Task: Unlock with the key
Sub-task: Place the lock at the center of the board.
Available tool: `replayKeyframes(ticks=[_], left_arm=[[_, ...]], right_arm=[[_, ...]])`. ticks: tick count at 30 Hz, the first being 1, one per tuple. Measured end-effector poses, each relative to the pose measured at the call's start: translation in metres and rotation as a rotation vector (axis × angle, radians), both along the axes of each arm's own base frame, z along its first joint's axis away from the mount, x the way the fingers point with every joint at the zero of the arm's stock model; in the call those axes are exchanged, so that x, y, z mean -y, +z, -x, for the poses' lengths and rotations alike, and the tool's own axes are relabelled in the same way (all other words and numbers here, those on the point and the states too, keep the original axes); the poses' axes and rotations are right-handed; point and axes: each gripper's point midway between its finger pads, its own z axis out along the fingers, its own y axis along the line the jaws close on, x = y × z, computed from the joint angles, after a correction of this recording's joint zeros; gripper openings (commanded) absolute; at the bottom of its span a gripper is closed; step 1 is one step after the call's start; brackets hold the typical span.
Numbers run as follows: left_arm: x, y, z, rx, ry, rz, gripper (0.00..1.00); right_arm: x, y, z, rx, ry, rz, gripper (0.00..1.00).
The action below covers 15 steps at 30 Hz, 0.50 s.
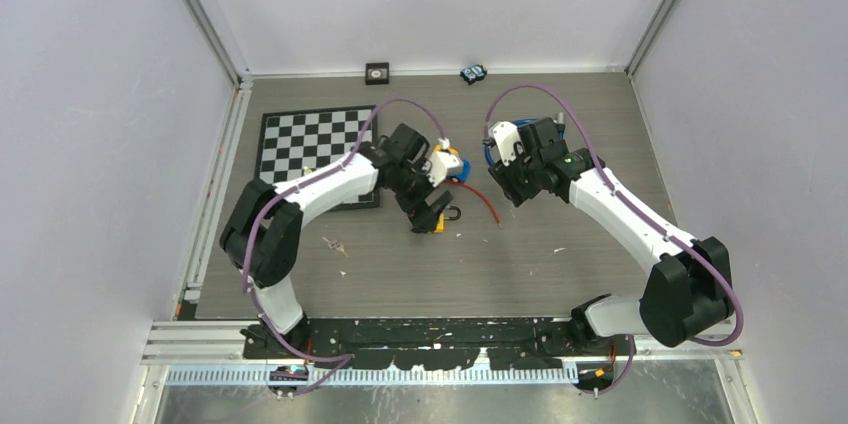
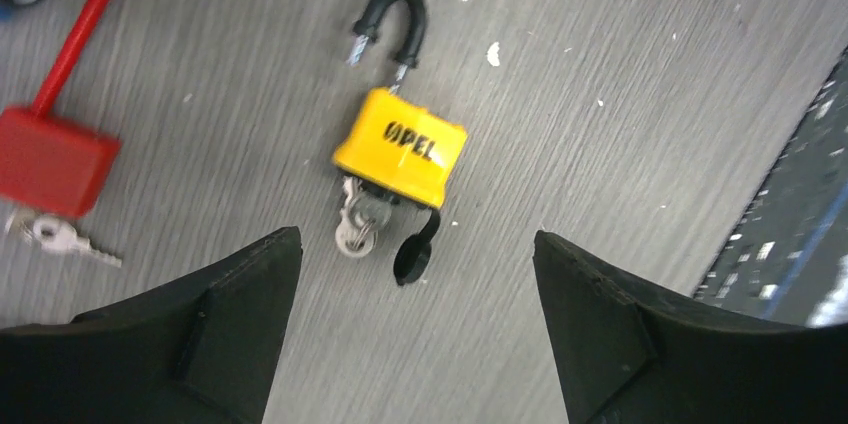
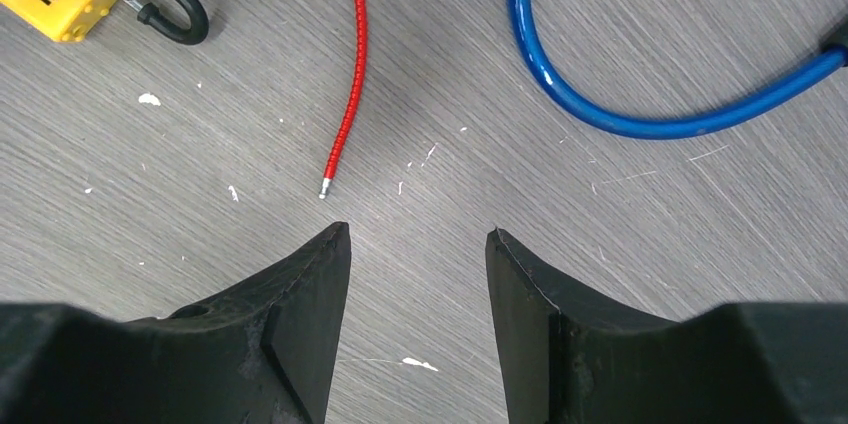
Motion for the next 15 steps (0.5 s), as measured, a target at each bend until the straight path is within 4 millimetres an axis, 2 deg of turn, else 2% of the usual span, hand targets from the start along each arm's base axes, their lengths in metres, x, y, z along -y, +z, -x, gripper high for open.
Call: replayKeyframes(ticks=[5,10,15], left_arm=[[0.020,-0.017,0.013,0.165,-0.166,-0.086,0.89],[0.032,-0.036,0.008,0.340,-0.244,-0.200,0.85],[0.031,-0.053,-0.003,0.423,-0.246,-0.292,0.81]], right_arm=[[0.001,-0.003,0.004,-0.016,0.003,0.002,0.57],[0.003,-0.008,0.010,-0.033,0.005,0.003,0.57],[0.006,-0.012,0.013,-0.048,0.004,0.008,0.57]])
